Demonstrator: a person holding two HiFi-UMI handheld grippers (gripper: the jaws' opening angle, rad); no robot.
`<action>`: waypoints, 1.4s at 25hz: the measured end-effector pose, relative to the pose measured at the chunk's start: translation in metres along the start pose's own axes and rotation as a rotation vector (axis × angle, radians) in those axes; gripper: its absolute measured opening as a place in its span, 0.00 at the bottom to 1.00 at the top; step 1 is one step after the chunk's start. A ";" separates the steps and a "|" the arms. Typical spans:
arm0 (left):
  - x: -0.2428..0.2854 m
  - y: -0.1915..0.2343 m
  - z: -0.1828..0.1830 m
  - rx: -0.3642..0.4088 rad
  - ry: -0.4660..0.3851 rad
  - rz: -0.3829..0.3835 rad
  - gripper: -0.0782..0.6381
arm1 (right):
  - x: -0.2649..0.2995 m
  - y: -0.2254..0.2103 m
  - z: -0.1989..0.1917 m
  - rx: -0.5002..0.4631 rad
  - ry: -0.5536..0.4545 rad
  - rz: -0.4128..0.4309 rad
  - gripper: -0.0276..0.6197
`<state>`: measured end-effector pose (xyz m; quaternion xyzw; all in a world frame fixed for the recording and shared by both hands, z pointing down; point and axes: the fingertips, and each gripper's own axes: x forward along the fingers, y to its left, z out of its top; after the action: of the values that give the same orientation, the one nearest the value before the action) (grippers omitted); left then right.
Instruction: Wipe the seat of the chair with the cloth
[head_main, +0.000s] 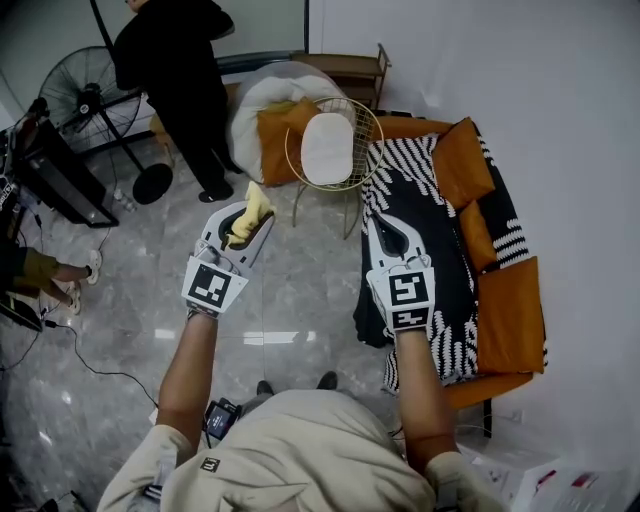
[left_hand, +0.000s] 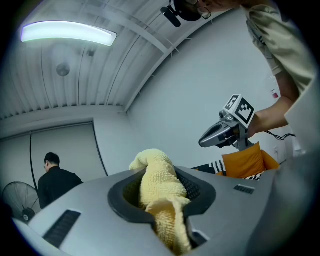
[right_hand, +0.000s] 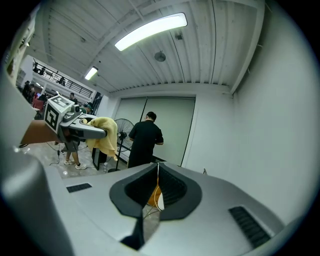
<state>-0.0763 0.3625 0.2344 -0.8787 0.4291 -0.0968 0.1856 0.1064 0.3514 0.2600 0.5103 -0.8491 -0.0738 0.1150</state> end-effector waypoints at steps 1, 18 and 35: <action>0.004 -0.004 0.002 -0.012 0.013 0.001 0.27 | 0.000 -0.005 -0.002 0.004 -0.002 0.004 0.08; 0.055 0.008 -0.009 0.020 -0.002 -0.033 0.27 | 0.025 -0.043 -0.018 0.027 0.028 -0.025 0.08; 0.086 0.137 -0.072 -0.028 -0.104 -0.102 0.27 | 0.147 -0.007 0.003 -0.005 0.088 -0.122 0.08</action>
<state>-0.1460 0.2001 0.2453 -0.9058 0.3747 -0.0542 0.1901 0.0444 0.2181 0.2727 0.5635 -0.8103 -0.0602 0.1489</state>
